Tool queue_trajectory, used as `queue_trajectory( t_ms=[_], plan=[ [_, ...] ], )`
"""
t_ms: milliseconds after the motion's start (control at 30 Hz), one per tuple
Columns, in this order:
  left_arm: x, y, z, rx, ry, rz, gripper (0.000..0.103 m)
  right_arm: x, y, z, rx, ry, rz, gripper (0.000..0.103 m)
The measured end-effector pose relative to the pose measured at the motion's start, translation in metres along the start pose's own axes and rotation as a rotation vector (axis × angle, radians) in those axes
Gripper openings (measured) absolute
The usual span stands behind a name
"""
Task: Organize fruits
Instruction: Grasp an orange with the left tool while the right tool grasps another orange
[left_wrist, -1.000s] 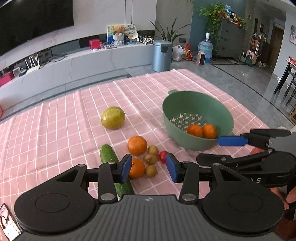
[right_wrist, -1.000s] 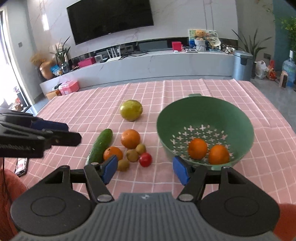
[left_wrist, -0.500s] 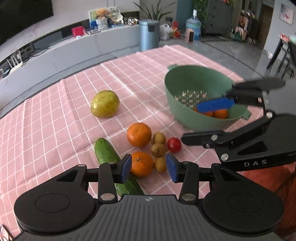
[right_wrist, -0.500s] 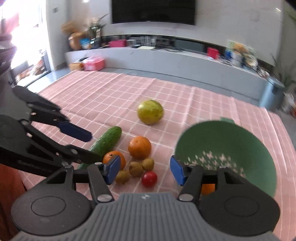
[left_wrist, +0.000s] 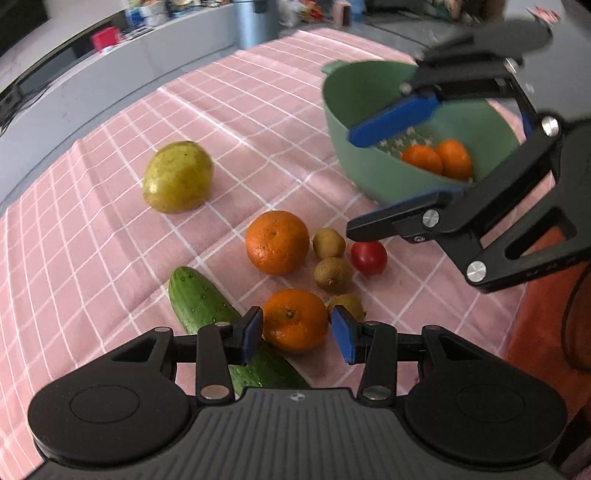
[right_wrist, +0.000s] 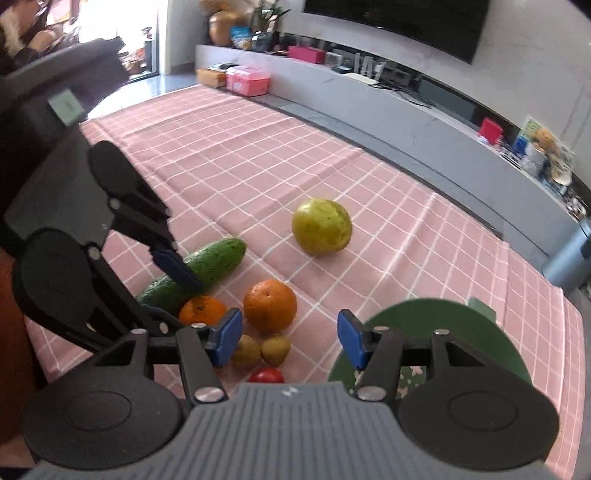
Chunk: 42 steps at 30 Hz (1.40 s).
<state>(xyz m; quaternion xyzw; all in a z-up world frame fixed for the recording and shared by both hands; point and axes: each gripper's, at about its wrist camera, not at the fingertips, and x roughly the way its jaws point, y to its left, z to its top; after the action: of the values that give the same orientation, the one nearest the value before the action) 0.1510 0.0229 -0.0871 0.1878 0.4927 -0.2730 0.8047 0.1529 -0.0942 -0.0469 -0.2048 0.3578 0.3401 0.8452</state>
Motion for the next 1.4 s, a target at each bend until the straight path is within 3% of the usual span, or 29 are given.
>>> queue_trajectory(
  t_ms=[267,733,1000,1133,1400],
  plan=[
    [0.007,-0.006,0.005,0.200,0.069,-0.024,0.052,0.020,0.001,0.017,-0.215,0.088,0.101,0.047],
    [0.020,0.003,0.009,0.301,0.062,-0.052,0.056,0.069,0.000,0.030,-0.325,0.219,0.214,0.044],
    [0.022,0.007,0.006,0.278,0.036,-0.062,0.056,0.092,-0.006,0.036,-0.266,0.270,0.219,0.044],
    [0.022,0.008,0.004,0.253,0.020,-0.059,0.049,0.099,-0.006,0.038,-0.237,0.282,0.229,0.046],
    [0.016,0.005,0.001,0.181,-0.004,-0.011,0.047,0.091,-0.004,0.036,-0.195,0.259,0.187,0.043]
  ],
)
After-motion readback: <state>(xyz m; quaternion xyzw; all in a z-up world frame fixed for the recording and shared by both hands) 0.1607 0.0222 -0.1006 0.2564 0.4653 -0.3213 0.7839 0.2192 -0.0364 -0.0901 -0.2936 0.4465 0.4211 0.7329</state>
